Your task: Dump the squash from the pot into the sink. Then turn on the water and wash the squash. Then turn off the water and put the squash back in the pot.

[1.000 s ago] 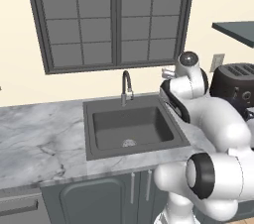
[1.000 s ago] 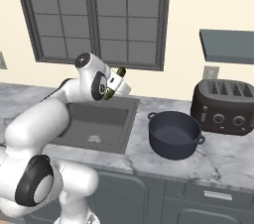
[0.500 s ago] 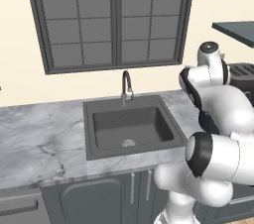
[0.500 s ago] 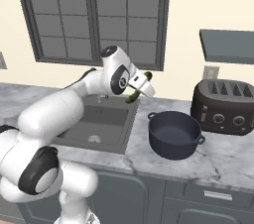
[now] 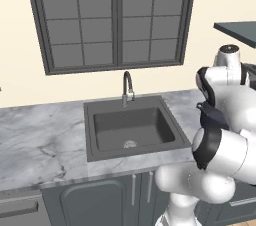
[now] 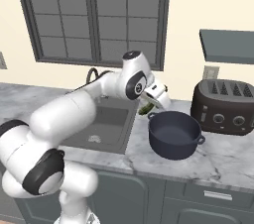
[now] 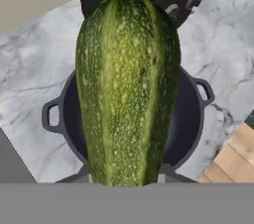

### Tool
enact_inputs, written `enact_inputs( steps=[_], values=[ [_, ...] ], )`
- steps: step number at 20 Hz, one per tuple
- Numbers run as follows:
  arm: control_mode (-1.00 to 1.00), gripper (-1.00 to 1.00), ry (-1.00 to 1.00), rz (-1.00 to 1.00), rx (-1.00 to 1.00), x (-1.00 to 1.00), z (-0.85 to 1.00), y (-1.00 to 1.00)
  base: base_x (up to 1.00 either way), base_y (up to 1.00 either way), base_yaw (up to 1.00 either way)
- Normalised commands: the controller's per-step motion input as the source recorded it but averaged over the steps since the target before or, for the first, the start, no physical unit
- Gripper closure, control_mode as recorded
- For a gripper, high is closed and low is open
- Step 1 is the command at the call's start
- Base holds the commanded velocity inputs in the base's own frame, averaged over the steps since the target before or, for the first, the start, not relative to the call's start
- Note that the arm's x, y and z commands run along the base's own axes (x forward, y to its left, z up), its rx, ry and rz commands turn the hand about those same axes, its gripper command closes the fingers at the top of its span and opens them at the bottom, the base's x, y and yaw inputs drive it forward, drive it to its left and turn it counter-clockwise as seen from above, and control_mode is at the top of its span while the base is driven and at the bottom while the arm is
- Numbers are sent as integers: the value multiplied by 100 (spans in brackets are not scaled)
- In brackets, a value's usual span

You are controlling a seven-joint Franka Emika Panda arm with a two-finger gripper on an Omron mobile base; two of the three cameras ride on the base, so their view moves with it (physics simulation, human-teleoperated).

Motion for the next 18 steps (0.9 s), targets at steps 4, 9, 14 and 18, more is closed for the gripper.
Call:
enact_inputs(
  steps=[4,9,14,18],
  values=[
    [-100,100,2,0,4,-2,-50,-24,0,0,0],
    [-100,100,5,0,3,7,-49,-37,0,0,0],
    [-100,100,8,0,5,1,-38,-38,0,0,0],
    [-100,100,8,0,5,0,-29,-19,0,0,0]
  ],
)
